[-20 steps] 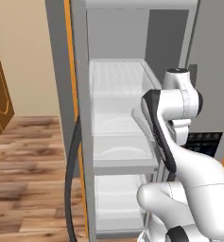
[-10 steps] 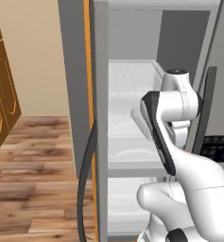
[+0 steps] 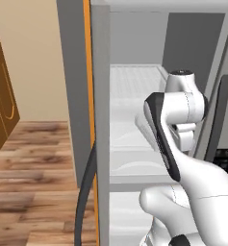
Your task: Place two dumplings into each of the tupperware containers and then place the containers in the fridge.
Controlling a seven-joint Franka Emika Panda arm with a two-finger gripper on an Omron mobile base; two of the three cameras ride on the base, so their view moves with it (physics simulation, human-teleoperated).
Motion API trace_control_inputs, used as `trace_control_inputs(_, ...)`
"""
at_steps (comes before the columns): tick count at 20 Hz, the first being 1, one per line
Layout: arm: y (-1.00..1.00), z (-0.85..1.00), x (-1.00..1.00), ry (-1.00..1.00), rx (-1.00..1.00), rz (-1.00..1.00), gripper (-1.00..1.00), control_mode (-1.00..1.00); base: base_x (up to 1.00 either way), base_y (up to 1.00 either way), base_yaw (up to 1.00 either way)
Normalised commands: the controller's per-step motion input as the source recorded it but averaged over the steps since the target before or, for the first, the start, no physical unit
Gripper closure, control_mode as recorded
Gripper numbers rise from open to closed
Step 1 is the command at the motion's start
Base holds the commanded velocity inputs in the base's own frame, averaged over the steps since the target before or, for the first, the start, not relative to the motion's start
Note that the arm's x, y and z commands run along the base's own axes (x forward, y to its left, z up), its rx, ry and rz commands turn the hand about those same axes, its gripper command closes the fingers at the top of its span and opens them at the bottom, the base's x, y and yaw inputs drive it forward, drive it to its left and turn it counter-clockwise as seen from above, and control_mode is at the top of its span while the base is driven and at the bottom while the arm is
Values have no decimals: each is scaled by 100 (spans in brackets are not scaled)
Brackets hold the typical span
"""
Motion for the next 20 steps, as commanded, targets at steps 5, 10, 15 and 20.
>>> trace_control_inputs(5, 0, 0, 0, 0, 0, 0, 100, 100, 38, 0, 0)
trace_control_inputs(10, 0, 0, 0, 0, 0, 0, 100, 100, 10, 0, 0)
trace_control_inputs(15, 0, 0, 0, 0, 0, 0, 100, 100, 0, 0, 0)
trace_control_inputs(20, 0, 0, 0, 0, 0, 0, 100, -100, 0, 0, 0)
